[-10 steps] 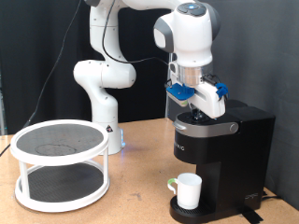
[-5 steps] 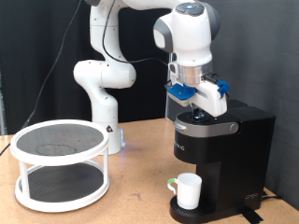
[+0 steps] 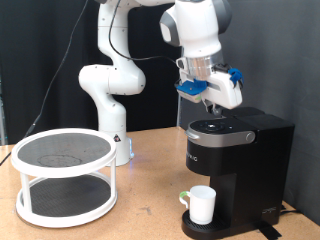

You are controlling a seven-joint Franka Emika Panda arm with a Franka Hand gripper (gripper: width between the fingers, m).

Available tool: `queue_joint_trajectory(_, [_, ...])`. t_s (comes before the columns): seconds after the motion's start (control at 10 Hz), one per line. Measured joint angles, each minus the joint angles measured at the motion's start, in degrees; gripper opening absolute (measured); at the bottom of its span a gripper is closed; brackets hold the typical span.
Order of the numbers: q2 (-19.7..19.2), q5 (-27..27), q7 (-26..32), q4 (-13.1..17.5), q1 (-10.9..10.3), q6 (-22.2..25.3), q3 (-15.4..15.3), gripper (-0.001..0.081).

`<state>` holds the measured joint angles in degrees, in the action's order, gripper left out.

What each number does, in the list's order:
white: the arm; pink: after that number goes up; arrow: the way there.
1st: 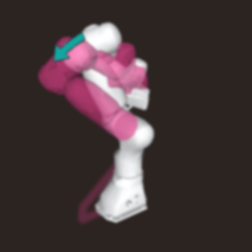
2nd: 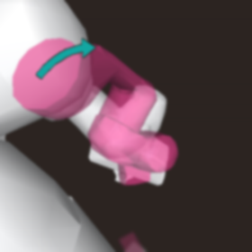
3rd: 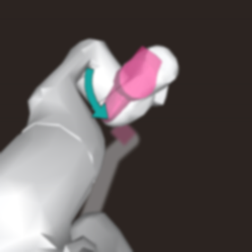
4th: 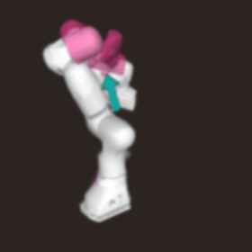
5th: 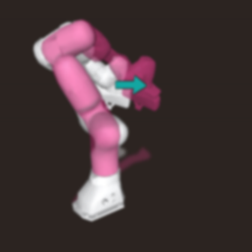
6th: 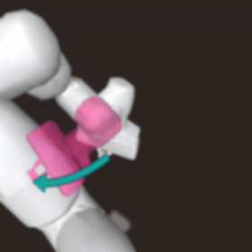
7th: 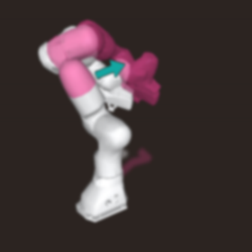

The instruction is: Make a cup of coffee with the keurig machine

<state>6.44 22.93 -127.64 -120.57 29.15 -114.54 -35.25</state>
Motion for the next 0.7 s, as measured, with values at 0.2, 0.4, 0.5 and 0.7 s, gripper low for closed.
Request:
queue_joint_trajectory(0.2, [1.3, 0.0, -0.1, -0.2, 0.0, 1.2, 0.6, 0.0000])
queue_joint_trajectory(0.4, [1.9, 0.0, -0.1, -0.2, 0.0, 1.8, 1.0, 0.0000])
queue_joint_trajectory(0.5, [2.1, 0.0, -0.1, -0.2, 0.0, 1.9, 1.1, 0.0000])
queue_joint_trajectory(0.7, [2.4, 0.0, 0.1, -0.3, 0.0, 2.5, 1.4, 0.0000])
